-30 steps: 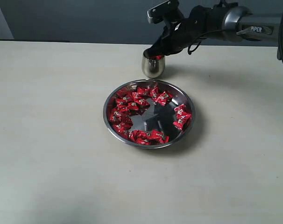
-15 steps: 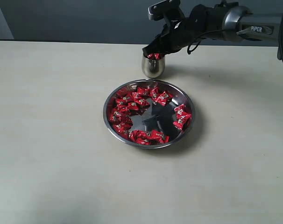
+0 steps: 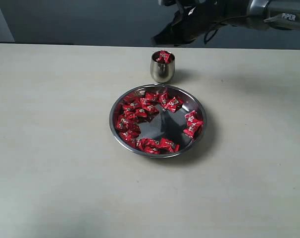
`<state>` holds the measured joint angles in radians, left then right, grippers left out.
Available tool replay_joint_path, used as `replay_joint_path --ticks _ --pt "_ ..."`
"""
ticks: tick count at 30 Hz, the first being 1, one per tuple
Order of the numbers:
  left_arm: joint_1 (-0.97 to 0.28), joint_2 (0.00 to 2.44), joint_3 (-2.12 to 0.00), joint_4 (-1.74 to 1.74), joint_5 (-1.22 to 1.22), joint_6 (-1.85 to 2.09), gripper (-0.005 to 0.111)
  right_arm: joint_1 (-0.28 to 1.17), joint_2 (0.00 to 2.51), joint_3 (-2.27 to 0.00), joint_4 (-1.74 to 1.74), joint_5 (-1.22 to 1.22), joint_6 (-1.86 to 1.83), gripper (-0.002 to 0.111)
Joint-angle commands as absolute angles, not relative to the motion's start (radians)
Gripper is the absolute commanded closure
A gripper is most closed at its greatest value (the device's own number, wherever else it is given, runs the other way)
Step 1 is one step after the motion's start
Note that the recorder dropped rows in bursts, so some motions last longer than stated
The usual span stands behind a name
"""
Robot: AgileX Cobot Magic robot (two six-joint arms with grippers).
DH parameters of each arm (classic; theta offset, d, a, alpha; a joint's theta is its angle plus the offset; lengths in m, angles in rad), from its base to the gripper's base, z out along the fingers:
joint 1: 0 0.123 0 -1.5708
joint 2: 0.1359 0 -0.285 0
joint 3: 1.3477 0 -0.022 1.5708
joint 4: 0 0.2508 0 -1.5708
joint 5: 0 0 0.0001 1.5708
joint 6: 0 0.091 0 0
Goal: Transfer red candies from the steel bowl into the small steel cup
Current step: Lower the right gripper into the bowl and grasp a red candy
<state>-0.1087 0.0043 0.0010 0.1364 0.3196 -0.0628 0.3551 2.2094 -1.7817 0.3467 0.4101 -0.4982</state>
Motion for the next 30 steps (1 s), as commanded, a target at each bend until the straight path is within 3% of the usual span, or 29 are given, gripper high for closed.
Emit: replay_joint_path --ticks 1,24,30 --pt "-0.112 0.0 0.0 0.135 0.31 -0.068 0.106 0.35 2.156 -1.779 0.356 0.486 -0.494 0.109" --pt "-0.112 0.0 0.0 0.135 0.31 -0.068 0.106 0.352 2.138 -1.777 0.503 0.925 -0.608 0.109" --pt "-0.112 0.0 0.0 0.135 0.31 -0.068 0.106 0.352 2.14 -1.654 0.541 0.923 -0.706 0.109"
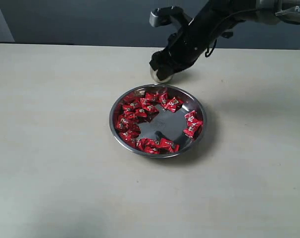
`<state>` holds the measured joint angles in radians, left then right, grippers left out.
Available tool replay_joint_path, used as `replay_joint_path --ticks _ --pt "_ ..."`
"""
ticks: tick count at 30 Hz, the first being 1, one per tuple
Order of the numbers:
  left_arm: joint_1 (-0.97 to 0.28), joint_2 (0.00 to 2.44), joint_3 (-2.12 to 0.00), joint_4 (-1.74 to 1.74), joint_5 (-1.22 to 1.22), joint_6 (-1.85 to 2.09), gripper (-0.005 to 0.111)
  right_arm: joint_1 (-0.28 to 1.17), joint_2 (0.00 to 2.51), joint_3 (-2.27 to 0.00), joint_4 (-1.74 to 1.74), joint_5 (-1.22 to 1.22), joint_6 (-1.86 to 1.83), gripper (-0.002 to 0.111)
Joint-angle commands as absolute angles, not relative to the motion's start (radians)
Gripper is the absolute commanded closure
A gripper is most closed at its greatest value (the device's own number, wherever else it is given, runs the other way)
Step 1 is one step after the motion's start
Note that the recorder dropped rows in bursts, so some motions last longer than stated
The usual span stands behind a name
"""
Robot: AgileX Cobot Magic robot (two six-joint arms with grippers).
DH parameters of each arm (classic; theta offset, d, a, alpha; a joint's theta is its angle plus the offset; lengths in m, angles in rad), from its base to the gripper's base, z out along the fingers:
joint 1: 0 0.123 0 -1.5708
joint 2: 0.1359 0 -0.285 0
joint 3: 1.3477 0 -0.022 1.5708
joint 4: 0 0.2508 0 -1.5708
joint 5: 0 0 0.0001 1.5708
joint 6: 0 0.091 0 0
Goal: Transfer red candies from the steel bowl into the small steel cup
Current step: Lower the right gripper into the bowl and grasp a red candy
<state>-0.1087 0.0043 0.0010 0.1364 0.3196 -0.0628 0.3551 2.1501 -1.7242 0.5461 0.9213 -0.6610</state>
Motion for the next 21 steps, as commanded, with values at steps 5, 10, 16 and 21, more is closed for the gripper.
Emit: replay_joint_path --ticks 5,10,16,21 --pt "-0.112 0.0 0.0 0.135 0.31 -0.068 0.106 0.352 2.174 -1.568 0.716 0.93 -0.928 0.099" --pt "-0.112 0.0 0.0 0.135 0.31 -0.068 0.106 0.369 2.239 -1.57 0.797 0.898 -0.976 0.067" --pt "-0.112 0.0 0.0 0.135 0.31 -0.068 0.106 0.385 2.264 -1.57 0.792 0.745 -0.973 0.069" --pt "-0.112 0.0 0.0 0.135 0.31 -0.068 0.106 0.39 2.275 -1.57 0.783 0.73 -0.972 0.069"
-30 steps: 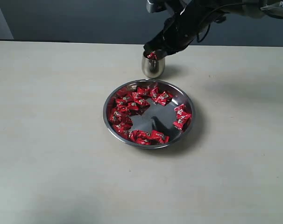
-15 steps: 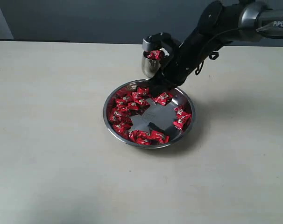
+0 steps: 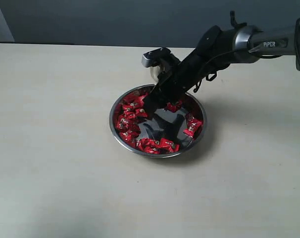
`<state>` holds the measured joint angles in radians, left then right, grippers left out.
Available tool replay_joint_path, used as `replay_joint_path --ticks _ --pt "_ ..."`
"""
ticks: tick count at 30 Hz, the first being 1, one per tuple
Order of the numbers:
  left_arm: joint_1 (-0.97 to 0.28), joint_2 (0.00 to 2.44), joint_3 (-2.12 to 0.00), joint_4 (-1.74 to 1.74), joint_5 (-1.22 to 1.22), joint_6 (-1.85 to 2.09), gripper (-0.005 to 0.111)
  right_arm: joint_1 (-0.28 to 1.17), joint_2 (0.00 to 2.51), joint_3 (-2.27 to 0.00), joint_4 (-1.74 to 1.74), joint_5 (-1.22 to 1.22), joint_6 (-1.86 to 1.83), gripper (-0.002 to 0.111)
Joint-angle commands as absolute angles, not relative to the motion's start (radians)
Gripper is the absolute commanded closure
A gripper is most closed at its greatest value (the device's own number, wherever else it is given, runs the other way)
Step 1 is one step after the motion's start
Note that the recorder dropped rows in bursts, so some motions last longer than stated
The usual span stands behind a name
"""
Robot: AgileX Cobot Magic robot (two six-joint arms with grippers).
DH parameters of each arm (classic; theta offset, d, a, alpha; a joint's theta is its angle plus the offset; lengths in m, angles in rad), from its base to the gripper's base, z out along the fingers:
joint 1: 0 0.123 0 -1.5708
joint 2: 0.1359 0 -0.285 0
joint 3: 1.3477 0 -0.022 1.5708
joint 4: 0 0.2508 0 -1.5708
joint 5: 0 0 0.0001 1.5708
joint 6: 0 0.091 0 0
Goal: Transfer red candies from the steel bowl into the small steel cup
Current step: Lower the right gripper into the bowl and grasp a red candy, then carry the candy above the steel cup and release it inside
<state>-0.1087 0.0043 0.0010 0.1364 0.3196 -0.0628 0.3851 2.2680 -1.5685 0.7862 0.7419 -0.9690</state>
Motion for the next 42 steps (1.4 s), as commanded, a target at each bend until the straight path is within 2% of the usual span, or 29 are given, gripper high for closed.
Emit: replay_joint_path --ticks 1,7,9,12,27,42 --pt "-0.112 0.0 0.0 0.135 0.31 -0.068 0.106 0.39 2.279 -1.57 0.775 0.728 -0.972 0.069" --pt "-0.112 0.0 0.0 0.135 0.31 -0.068 0.106 0.392 2.283 -1.57 0.765 0.727 -0.972 0.071" --pt "-0.112 0.0 0.0 0.135 0.31 -0.068 0.106 0.392 2.283 -1.57 0.765 0.727 -0.969 0.083" --pt "-0.112 0.0 0.0 0.135 0.31 -0.068 0.106 0.392 2.283 -1.57 0.765 0.731 -0.968 0.108" --pt "-0.112 0.0 0.0 0.135 0.31 -0.068 0.106 0.389 2.178 -1.57 0.746 0.794 -0.965 0.108" --pt "-0.112 0.0 0.0 0.135 0.31 -0.068 0.106 0.291 2.121 -1.641 0.693 0.521 -0.926 0.108"
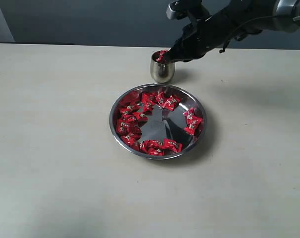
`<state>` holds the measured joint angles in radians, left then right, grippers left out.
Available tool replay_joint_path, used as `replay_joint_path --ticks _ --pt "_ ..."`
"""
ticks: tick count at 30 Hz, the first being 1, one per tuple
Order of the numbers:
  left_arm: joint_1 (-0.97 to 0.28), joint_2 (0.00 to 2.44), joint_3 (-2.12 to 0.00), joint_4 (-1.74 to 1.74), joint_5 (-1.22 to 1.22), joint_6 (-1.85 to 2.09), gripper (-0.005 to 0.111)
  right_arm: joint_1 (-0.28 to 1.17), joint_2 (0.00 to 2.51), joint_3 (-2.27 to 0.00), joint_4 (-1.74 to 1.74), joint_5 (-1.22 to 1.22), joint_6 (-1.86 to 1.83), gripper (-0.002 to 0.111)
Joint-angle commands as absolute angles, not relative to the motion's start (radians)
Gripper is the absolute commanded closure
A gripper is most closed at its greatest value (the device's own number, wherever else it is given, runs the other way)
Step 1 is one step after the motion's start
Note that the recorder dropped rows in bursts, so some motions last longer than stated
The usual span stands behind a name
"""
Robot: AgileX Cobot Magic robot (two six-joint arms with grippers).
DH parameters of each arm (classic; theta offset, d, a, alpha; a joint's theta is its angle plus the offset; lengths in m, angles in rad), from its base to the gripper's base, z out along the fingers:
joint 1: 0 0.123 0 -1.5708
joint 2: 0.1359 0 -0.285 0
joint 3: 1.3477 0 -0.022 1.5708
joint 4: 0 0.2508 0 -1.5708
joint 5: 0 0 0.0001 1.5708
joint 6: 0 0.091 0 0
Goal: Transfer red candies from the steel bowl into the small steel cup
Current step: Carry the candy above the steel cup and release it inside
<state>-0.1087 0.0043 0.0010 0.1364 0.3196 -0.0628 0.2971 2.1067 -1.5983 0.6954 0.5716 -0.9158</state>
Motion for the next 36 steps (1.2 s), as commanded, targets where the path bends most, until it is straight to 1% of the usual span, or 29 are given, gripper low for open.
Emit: replay_joint_path --ticks 1,3,10,23,26,30,32,36 --pt "-0.112 0.0 0.0 0.135 0.31 -0.068 0.106 0.291 2.132 -1.656 0.695 0.509 -0.926 0.108" --pt "-0.112 0.0 0.0 0.135 0.31 -0.068 0.106 0.291 2.164 -1.712 0.724 0.509 -0.927 0.108" --pt "-0.112 0.0 0.0 0.135 0.31 -0.068 0.106 0.291 2.239 -1.775 0.732 0.52 -0.927 0.108" --pt "-0.112 0.0 0.0 0.135 0.31 -0.068 0.106 0.291 2.301 -1.78 0.735 0.477 -0.927 0.108" --pt "-0.112 0.0 0.0 0.135 0.31 -0.068 0.106 0.291 2.301 -1.78 0.737 0.477 -0.927 0.103" --pt "-0.112 0.0 0.0 0.135 0.31 -0.068 0.106 0.291 2.301 -1.78 0.745 0.479 -0.927 0.089" --pt "-0.112 0.0 0.0 0.135 0.31 -0.068 0.106 0.291 2.301 -1.78 0.75 0.479 -0.927 0.087" --pt "-0.112 0.0 0.0 0.135 0.31 -0.068 0.106 0.291 2.301 -1.78 0.767 0.49 -0.927 0.087"
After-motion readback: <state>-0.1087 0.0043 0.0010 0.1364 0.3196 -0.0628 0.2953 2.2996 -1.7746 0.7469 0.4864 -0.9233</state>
